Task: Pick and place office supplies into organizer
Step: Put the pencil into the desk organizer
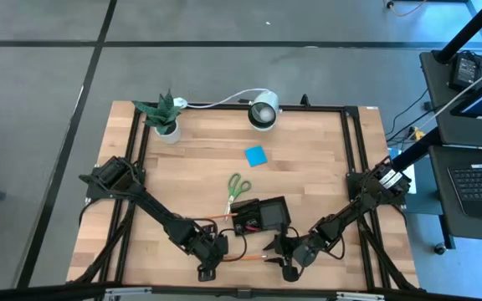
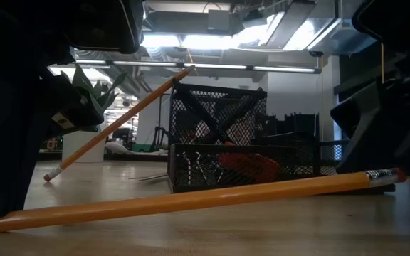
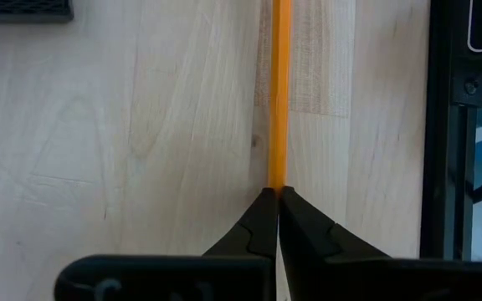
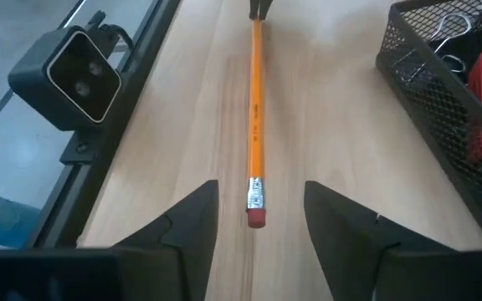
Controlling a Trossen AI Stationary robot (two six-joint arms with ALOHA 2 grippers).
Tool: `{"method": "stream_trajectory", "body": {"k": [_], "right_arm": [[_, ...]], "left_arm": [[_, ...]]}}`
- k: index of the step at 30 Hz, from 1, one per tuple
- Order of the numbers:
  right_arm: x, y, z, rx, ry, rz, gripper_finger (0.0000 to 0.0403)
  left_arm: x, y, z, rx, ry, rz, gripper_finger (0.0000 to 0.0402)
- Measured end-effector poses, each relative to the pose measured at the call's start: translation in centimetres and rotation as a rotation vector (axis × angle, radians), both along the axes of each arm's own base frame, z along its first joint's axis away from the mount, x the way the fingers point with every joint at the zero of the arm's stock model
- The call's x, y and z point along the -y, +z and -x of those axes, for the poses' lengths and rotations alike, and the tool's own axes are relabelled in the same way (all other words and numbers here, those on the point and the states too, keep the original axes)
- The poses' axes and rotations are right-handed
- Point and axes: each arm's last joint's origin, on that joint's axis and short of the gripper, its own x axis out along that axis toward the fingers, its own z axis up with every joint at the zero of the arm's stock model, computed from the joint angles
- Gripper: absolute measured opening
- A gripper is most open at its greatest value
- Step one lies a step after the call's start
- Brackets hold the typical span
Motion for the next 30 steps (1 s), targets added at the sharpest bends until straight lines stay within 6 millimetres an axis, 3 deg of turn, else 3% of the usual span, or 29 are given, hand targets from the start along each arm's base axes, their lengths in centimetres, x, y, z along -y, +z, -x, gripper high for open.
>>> {"method": "stream_trajectory", "body": {"k": [30], "right_arm": [[0.17,-0.15,-0.08,-0.033,0.031,-0.016,0.0087]], "left_arm": [[0.00,0.00,0.00,-0.002,0.011,0.003,0.0003]]}}
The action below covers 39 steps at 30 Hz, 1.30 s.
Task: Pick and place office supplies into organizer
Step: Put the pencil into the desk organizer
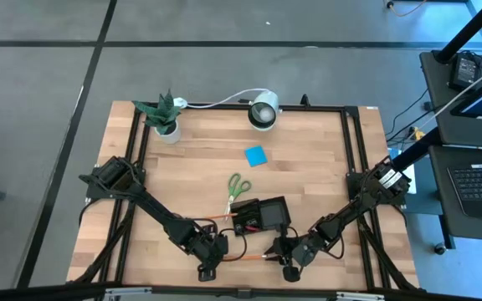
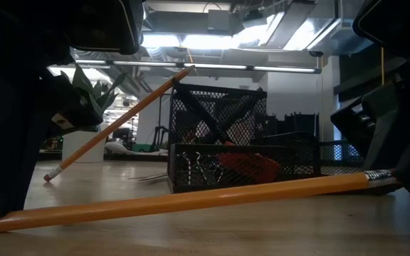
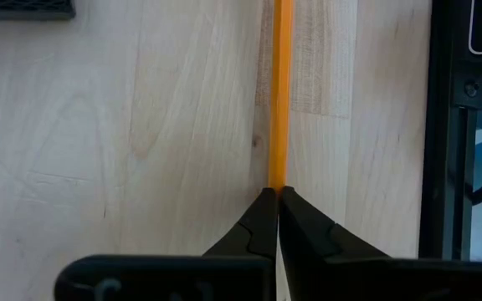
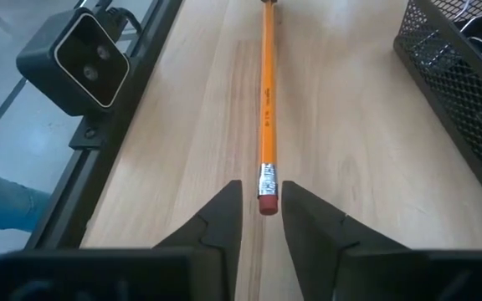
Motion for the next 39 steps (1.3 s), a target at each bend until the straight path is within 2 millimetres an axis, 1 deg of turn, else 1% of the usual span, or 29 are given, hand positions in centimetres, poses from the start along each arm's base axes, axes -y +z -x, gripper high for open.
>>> {"method": "stream_trajectory", "body": {"k": [14,24,27,32,35,39], "right_arm": [[0.0,0.0,0.0,-0.007,-0.016,-0.019,0.0039],[0.0,0.0,0.0,-0.009,-0.016,-0.019,0.0031],[0.0,0.0,0.0,-0.012,-0.017,-0.025,0.0031],[0.0,0.0,0.0,-0.024,-0.044,-0.057,0.0030],[0.0,0.0,0.0,-0.025,-0.045,-0.059,0.0030],[0.2,0.4,0.2,-0.045,-0.056,-0.060,0.0029]], "left_arm": [[0.0,0.0,0.0,0.007,0.003,-0.008,0.0003],[0.1,0.0,-0.1,0.018,0.000,0.000,0.0008],[0.2,-0.1,-0.2,0.022,-0.009,0.025,0.0028],[0.3,0.1,-0.2,0.018,0.002,0.057,0.0077],[0.2,0.8,-0.1,0.007,-0.006,0.085,0.0100],[0.2,1.6,0.5,-0.016,0.001,0.102,0.0117]]}}
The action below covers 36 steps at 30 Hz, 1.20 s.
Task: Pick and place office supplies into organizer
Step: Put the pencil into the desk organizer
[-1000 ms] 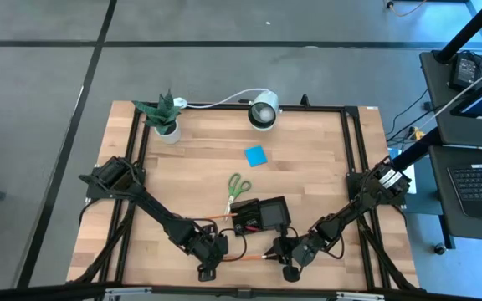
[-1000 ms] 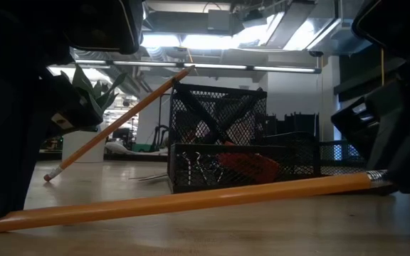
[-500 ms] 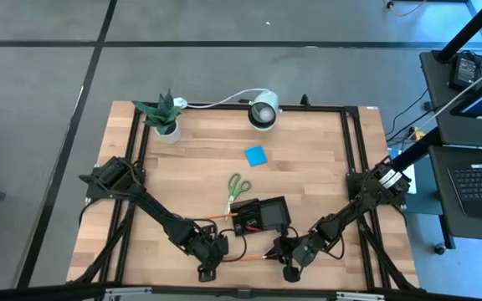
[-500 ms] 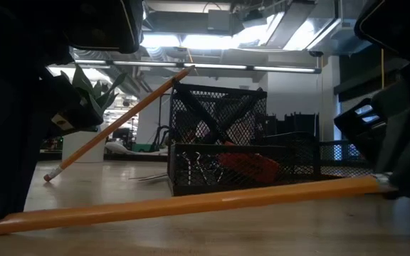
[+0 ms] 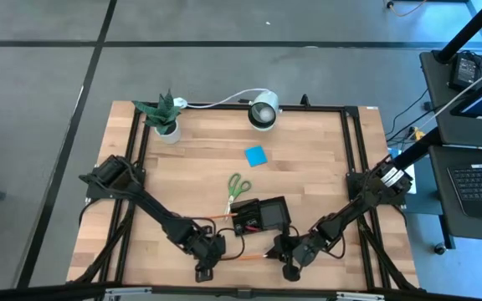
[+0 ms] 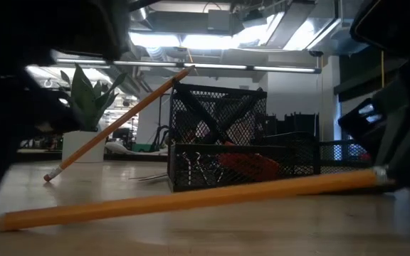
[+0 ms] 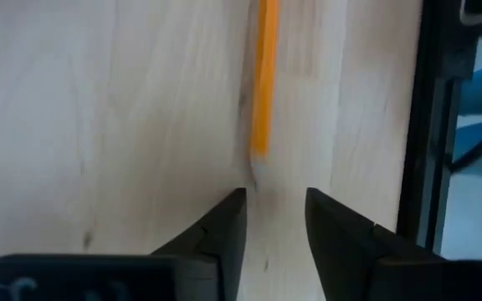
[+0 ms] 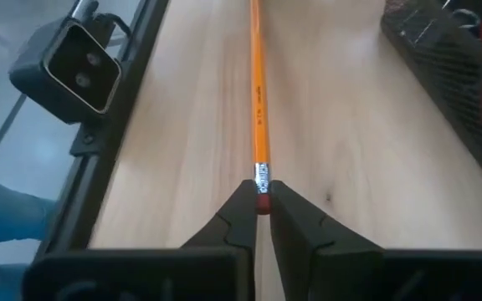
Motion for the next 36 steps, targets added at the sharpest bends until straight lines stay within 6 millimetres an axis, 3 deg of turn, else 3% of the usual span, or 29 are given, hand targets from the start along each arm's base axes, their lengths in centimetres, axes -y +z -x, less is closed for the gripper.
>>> {"method": "stream_trajectory", "body": {"k": [6,11,17,28,32,36], "right_arm": [[0.5,2.1,0.5,-0.016,0.000,0.014,0.0029],[1.4,5.3,1.1,-0.002,-0.009,-0.001,0.0029],[3.5,11.2,2.0,-0.113,-0.024,0.099,0.0029],[8.2,25.8,3.6,-0.278,-0.003,0.247,0.0029],[9.9,28.5,3.8,-0.311,-0.026,0.273,0.0029],[11.0,28.9,3.5,-0.394,-0.028,0.256,0.0029]], "left_arm": [[-0.4,0.5,1.7,-0.147,0.011,-0.038,0.0129],[-0.6,0.5,2.2,-0.216,0.044,-0.056,0.0132],[-0.7,0.4,2.3,-0.213,0.051,-0.071,0.0130],[-0.1,0.3,3.4,-0.238,0.046,-0.130,0.0129],[0.0,0.3,3.6,-0.234,0.061,-0.147,0.0129],[0.0,0.3,3.6,-0.235,0.062,-0.148,0.0128]]}}
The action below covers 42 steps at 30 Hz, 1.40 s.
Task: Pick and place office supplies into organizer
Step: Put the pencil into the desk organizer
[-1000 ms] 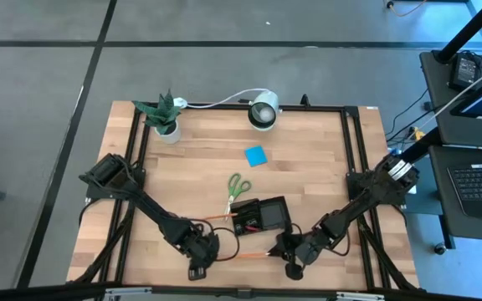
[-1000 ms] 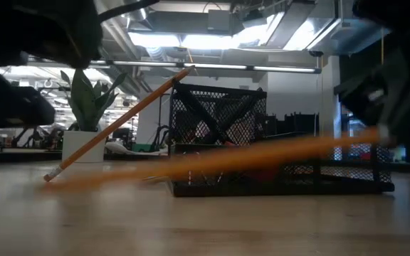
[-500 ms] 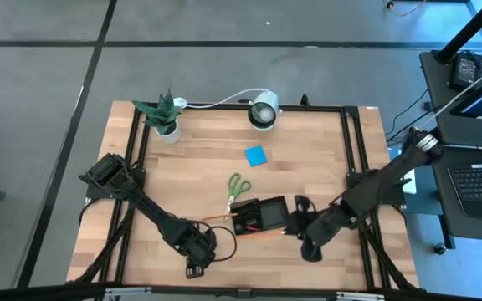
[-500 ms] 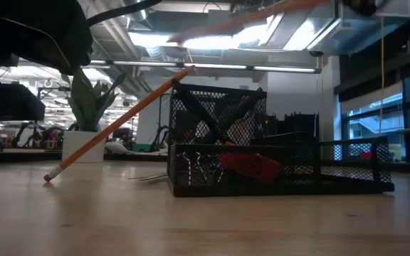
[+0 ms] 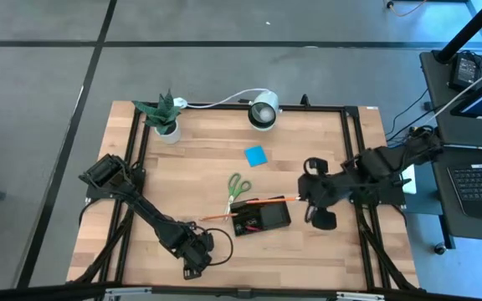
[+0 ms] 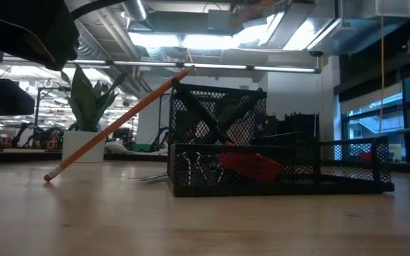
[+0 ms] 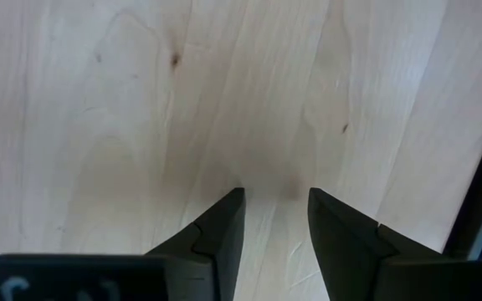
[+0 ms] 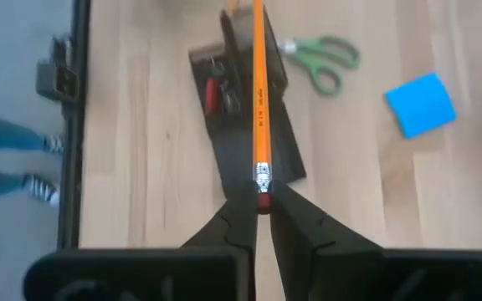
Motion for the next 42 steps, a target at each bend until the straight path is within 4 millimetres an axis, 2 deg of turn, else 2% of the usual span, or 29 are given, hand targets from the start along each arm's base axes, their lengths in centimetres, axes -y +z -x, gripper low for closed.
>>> {"method": "stream_trajectory", "body": {"k": [6,16,23,29,34,42], "right_arm": [[0.2,-1.6,-2.0,-0.098,0.070,-0.029,0.0029],[1.2,-5.4,-6.2,-0.228,0.139,0.056,0.0029],[2.4,-7.4,-8.4,-0.271,0.191,0.102,0.0029],[2.4,-9.3,-10.0,-0.308,0.242,0.086,0.0029],[2.2,-10.1,-10.6,-0.317,0.268,0.097,0.0029],[2.1,-9.9,-10.9,-0.262,0.314,0.107,0.0042]], "left_arm": [[0.0,0.0,0.0,0.001,-0.006,-0.006,0.0127],[-0.1,0.0,0.0,0.014,0.005,-0.022,0.0127],[-0.1,-0.1,0.0,0.022,0.016,-0.035,0.0127],[-0.1,-0.1,0.0,0.024,0.017,-0.038,0.0127],[-0.1,-0.1,0.0,0.026,0.018,-0.040,0.0127],[-0.1,-0.1,0.0,0.027,0.019,-0.042,0.0127]]}}
